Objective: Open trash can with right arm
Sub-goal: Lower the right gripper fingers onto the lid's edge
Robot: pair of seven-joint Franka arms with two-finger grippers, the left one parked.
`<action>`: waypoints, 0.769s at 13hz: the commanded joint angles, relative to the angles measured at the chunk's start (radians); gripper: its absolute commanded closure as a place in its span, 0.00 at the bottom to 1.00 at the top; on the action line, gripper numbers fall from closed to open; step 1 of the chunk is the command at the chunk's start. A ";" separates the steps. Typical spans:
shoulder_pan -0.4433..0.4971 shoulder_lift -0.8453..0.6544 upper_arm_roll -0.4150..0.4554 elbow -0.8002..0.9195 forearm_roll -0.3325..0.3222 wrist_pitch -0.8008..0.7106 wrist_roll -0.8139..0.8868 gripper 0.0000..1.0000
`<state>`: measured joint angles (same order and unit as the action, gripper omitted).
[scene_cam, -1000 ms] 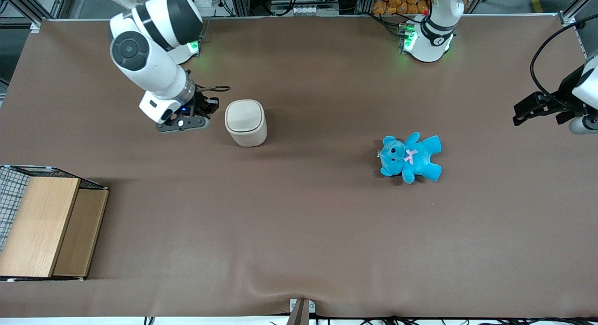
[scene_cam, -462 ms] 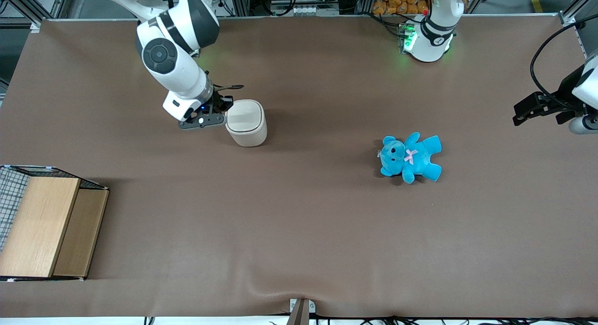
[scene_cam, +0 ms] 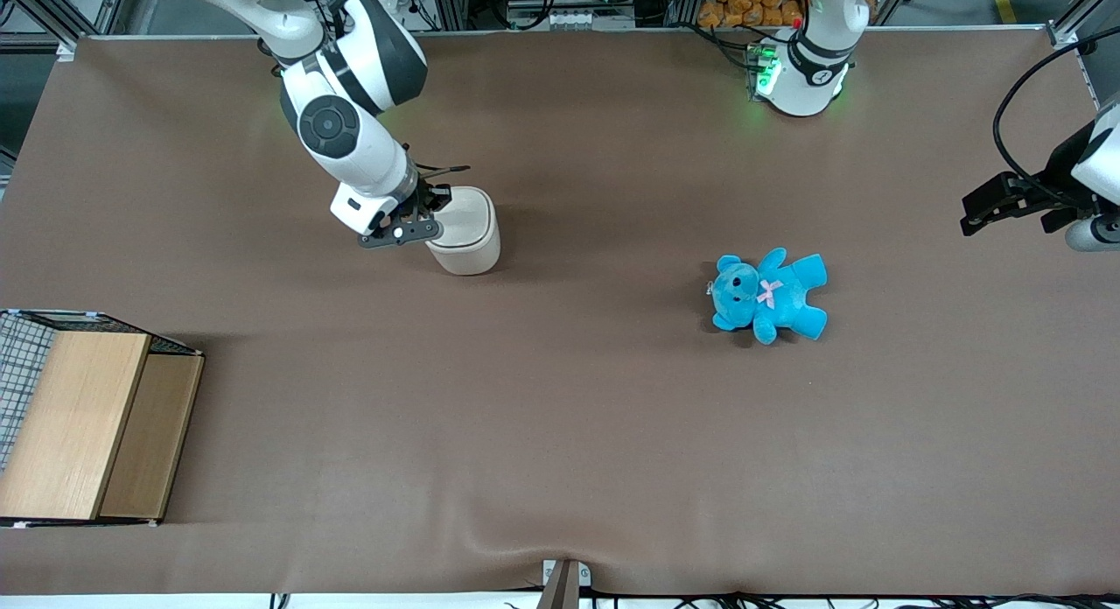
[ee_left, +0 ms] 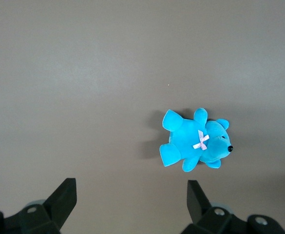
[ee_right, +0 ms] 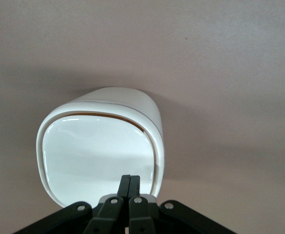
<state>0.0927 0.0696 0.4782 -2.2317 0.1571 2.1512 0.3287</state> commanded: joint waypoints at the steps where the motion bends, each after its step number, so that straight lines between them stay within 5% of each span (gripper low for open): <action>1: 0.015 0.002 0.000 -0.048 0.015 0.068 0.012 1.00; 10: 0.010 0.053 -0.001 -0.048 0.012 0.107 0.012 1.00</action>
<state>0.1016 0.0996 0.4762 -2.2695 0.1571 2.2236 0.3296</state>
